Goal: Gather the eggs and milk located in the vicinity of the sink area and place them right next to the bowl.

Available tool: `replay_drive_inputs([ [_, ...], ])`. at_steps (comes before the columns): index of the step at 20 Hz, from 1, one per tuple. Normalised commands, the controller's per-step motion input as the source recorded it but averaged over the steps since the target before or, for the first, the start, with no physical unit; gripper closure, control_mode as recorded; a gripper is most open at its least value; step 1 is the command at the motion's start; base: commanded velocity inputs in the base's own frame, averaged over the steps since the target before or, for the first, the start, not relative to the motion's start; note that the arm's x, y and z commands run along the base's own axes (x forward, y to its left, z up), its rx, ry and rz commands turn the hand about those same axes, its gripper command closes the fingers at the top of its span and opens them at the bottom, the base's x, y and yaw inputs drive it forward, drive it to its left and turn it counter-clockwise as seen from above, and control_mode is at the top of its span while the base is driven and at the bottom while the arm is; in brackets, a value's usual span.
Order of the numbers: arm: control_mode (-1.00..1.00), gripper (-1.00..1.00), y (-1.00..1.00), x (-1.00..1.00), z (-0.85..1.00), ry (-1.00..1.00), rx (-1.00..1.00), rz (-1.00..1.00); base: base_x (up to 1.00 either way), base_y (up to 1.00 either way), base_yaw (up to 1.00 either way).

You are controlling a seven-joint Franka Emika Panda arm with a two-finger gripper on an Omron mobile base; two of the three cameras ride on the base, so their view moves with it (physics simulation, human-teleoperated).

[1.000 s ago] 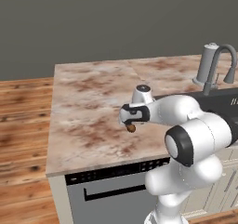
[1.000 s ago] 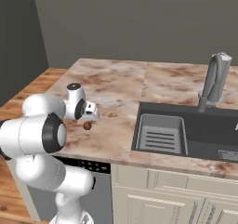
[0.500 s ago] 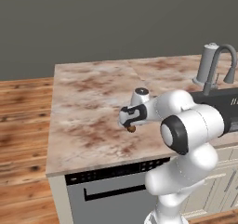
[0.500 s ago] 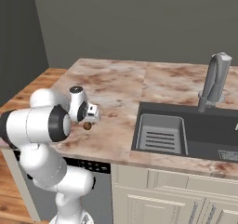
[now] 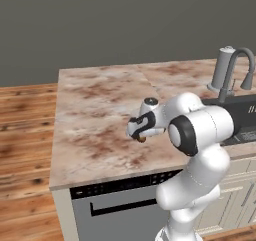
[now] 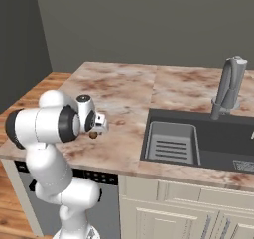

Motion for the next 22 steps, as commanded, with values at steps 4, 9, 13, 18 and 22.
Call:
replay_drive_inputs([
  [4,-1.00,-1.00,0.00,0.12,-0.21,0.00,0.00,0.00,0.00,0.00,0.00],
  [9,-1.00,-1.00,0.03,0.13,-0.22,0.00,0.00,0.00,0.00,0.00,0.00],
  [13,-1.00,-1.00,0.07,0.11,-0.20,0.00,0.00,0.00,0.00,0.00,0.00],
  [18,-1.00,1.00,0.08,0.03,-0.19,0.00,-0.01,0.00,0.00,0.00,0.00],
  [22,-1.00,1.00,0.00,0.00,-0.23,0.00,0.00,0.00,0.00,0.00,0.00],
])
